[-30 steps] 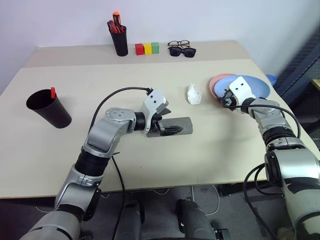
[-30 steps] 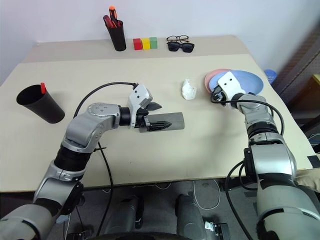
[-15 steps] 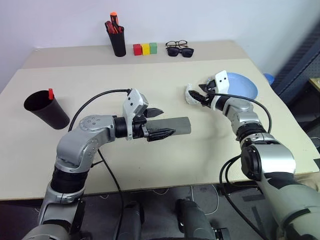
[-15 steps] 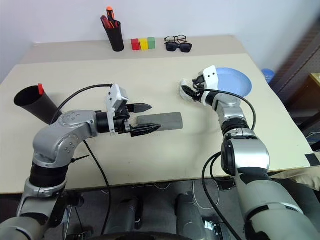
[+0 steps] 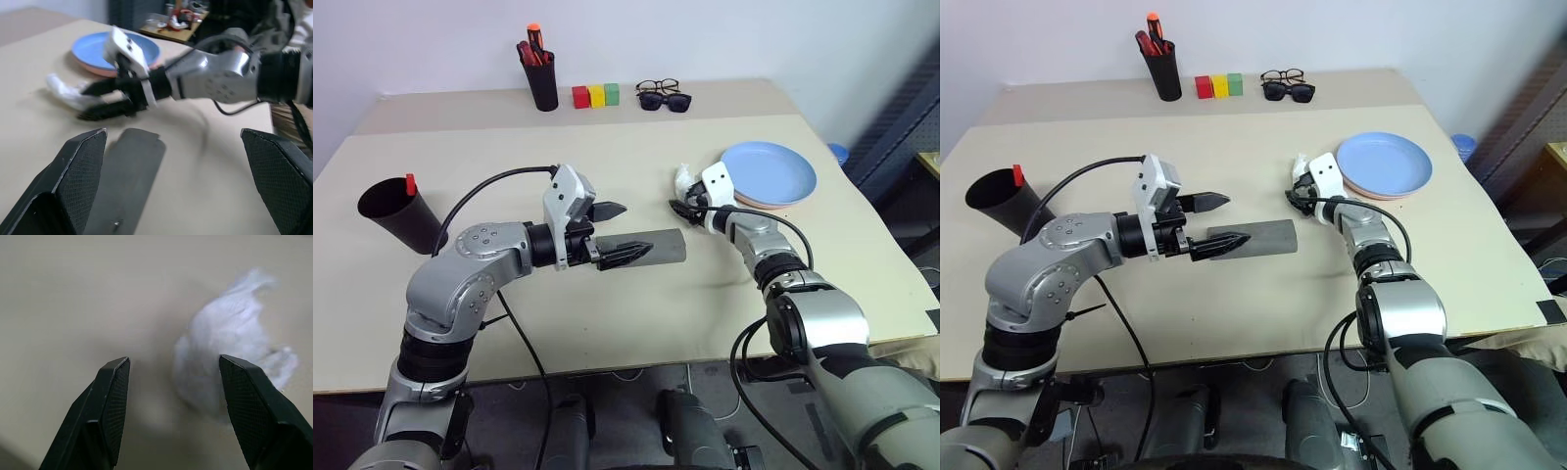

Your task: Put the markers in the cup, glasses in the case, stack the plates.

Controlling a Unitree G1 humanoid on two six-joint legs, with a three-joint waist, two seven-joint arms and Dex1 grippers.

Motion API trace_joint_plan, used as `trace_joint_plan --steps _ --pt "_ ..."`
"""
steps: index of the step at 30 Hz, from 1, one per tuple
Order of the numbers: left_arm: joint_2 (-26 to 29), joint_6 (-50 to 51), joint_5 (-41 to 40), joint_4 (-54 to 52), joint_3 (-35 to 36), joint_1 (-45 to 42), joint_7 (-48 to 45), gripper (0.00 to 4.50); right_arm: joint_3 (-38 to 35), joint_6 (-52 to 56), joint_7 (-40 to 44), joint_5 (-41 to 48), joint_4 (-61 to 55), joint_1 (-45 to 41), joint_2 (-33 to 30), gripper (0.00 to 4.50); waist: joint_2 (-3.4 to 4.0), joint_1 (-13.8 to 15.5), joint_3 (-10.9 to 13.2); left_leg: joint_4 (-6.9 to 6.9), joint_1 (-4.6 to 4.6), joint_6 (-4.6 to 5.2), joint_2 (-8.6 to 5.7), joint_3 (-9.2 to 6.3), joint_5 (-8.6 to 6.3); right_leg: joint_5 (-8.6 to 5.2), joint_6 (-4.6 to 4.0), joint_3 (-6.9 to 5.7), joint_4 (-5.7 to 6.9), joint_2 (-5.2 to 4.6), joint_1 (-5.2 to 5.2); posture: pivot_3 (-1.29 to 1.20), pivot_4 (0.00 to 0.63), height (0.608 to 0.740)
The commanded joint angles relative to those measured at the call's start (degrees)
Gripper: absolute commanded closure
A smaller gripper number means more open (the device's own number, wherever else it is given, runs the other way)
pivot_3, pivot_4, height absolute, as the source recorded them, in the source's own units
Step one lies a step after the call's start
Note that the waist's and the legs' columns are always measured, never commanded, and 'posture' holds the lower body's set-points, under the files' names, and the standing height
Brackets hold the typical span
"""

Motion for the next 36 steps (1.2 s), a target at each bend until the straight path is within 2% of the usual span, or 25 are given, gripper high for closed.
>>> trace_joint_plan --steps 1,7,10,14,19,23,27,33,36 --pt "0.0 0.7 -1.7 -2.9 1.5 0.7 2.4 0.00 -0.3 -0.9 -1.3 -0.2 -0.5 -0.2 0.4 1.60 0.00 0.0 0.0 0.00 0.00 0.00 0.00 0.00 0.00 0.00 0.00 0.00 0.00 0.00 0.00 0.00 0.150 0.740" --pt "-0.2 1.4 -2.5 -3.3 1.3 0.5 5.3 0.00 -0.3 -0.2 -5.3 -1.0 -0.1 0.1 1.1 1.60 0.00 0.0 0.0 0.00 0.00 0.00 0.00 0.00 0.00 0.00 0.00 0.00 0.00 0.01 0.00 0.00 0.150 0.740" --pt "-0.2 1.6 -2.9 -3.6 1.3 0.6 6.4 0.00 -0.3 -0.1 -7.9 -1.5 0.1 0.0 1.0 2.44 0.00 0.0 0.0 -0.01 0.00 0.00 0.00 0.00 0.00 0.00 0.00 0.00 0.00 0.01 0.00 0.00 0.150 0.740" --pt "-0.1 1.6 -3.4 -3.7 1.2 0.6 7.5 0.00 -0.5 -0.2 -9.0 -1.5 0.2 -0.1 1.0 4.44 0.00 0.0 0.0 0.00 0.00 0.00 0.00 0.00 0.00 0.00 -0.01 0.00 -0.01 0.00 0.00 0.00 0.150 0.740" --pt "-0.9 1.1 -3.5 -3.2 0.7 0.5 8.1 0.00 -0.5 -2.4 -9.5 -1.6 -0.5 -0.8 0.0 4.48 0.00 0.0 0.0 0.00 0.00 0.00 0.00 0.00 0.00 0.00 -0.01 0.00 -0.02 0.01 0.00 0.00 0.150 0.740" --pt "-1.8 0.3 -3.3 -2.8 0.5 0.6 8.5 0.00 -3.3 -6.6 -6.8 1.5 -2.4 -2.8 -1.3 4.48 0.00 0.0 0.0 -0.01 0.00 0.00 0.00 0.00 0.00 0.00 -0.01 0.00 -0.03 0.01 0.00 0.00 0.150 0.740" --pt "-3.0 -0.6 -2.8 -2.3 0.0 1.3 8.9 0.00 -5.6 -9.3 -6.2 3.4 -4.3 -6.0 -5.7 4.48 0.01 0.0 0.0 -0.01 -0.01 0.00 0.00 0.00 0.00 0.00 -0.01 0.00 -0.04 0.00 0.00 0.00 0.150 0.740" --pt "-5.1 -3.2 -1.3 -0.7 -1.0 1.2 9.8 0.00 -4.8 -8.8 -7.7 1.5 -3.4 -8.1 -13.3 4.48 0.00 0.1 0.0 -0.03 -0.03 0.00 -0.01 0.00 0.00 -0.11 -0.19 0.00 -0.15 0.00 0.02 0.00 0.150 0.740" --pt "-5.8 -4.3 -0.6 0.2 -1.3 1.0 10.4 0.00 -4.7 -6.9 -7.1 1.2 -2.0 -7.7 -15.6 3.69 0.00 -0.1 0.0 -0.02 -0.03 0.00 -0.01 0.01 0.00 -0.12 -0.22 0.00 -0.15 0.00 0.02 0.00 0.150 0.740"
